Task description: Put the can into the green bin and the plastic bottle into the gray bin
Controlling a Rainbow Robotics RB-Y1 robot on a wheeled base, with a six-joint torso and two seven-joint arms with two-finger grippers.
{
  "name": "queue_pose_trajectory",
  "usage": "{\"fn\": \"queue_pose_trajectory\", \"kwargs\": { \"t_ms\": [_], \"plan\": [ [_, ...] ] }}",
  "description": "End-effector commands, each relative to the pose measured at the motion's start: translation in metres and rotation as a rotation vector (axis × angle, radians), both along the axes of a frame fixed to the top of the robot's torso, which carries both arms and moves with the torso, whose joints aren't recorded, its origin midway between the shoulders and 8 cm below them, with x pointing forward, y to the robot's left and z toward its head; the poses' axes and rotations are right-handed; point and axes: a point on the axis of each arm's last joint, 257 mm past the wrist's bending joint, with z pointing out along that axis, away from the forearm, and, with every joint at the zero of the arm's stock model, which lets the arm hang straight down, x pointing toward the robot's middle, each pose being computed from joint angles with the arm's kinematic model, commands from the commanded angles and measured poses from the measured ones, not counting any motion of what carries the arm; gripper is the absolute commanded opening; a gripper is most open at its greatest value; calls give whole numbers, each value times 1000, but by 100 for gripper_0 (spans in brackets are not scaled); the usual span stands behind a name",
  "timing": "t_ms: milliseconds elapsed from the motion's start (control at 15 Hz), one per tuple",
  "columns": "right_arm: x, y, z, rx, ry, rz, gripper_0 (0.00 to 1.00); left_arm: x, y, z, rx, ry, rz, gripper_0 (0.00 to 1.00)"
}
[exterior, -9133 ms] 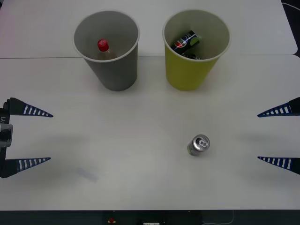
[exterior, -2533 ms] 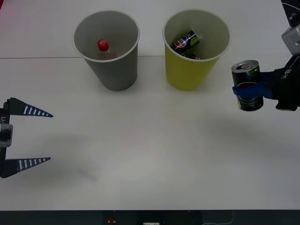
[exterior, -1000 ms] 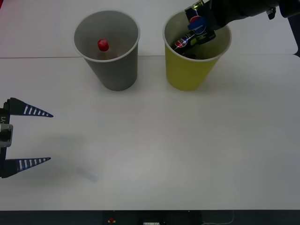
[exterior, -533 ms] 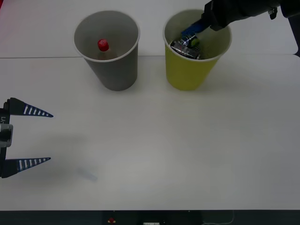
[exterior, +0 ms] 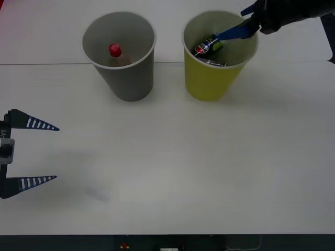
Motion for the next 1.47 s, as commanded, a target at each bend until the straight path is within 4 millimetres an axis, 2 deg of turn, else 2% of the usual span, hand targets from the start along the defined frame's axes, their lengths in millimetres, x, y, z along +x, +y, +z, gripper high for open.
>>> {"fn": "queue_pose_trajectory", "kwargs": {
  "t_ms": [67,400,533,800,933,1200,1467],
  "plan": [
    [-31,-14,-4,-21,-33,46,100,0,0,0,0,0,0,100],
    [-95,-43,-23,-33,-106,204,100,0,0,0,0,0,0,100],
    [-124,-58,-37,-52,-135,256,100,0,0,0,0,0,0,100],
    [-165,-82,-65,-119,-185,304,100,0,0,0,0,0,0,100],
    [-180,-93,-80,-139,-198,333,100,0,0,0,0,0,0,100],
    [-196,-111,-107,-166,-223,359,100,0,0,0,0,0,0,100],
    [-215,-120,-127,-153,-188,369,100,0,0,0,0,0,0,100]
  ]
}}
